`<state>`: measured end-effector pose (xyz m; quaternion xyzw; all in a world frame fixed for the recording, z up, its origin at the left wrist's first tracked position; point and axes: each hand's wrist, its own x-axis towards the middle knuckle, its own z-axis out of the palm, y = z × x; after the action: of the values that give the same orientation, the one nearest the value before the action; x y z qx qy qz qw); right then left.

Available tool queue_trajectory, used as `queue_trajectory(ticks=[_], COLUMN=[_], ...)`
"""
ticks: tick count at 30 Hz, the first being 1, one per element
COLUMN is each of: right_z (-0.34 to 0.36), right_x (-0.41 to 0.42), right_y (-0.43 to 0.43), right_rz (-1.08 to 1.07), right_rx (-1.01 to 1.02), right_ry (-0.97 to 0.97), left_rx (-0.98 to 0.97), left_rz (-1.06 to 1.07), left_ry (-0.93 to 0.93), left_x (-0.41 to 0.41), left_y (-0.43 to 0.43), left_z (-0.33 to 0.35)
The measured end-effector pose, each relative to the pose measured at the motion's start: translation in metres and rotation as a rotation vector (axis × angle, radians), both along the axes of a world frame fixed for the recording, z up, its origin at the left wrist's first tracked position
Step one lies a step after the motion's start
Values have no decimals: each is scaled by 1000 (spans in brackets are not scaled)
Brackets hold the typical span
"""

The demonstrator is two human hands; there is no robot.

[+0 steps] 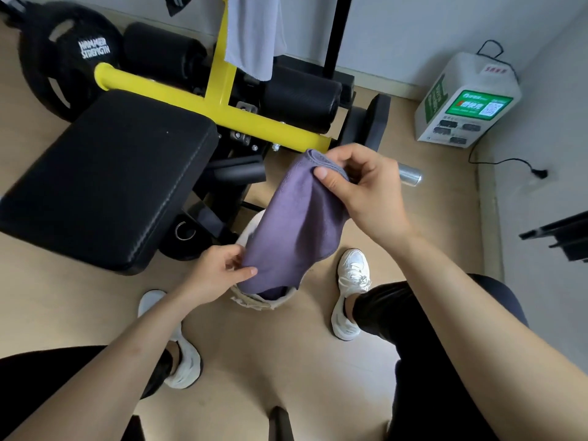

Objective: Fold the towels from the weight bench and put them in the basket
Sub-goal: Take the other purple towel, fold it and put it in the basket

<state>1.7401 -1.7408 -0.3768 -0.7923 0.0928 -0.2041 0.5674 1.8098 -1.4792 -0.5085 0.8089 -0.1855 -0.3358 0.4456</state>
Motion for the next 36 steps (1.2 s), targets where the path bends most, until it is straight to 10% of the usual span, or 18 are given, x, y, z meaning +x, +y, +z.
queue_trajectory(ticks=[16, 36], right_z=[-55, -79], right_x=[10, 18], right_y=[-54, 50], right_rz=[-427, 121], right_rx=[49, -149], right_ry=[249, 263], left_rx=[-150, -336], left_rz=[459, 582], left_ry=[-5, 311], left_x=[7, -2], left_y=[-3, -33], left_z=[25, 63])
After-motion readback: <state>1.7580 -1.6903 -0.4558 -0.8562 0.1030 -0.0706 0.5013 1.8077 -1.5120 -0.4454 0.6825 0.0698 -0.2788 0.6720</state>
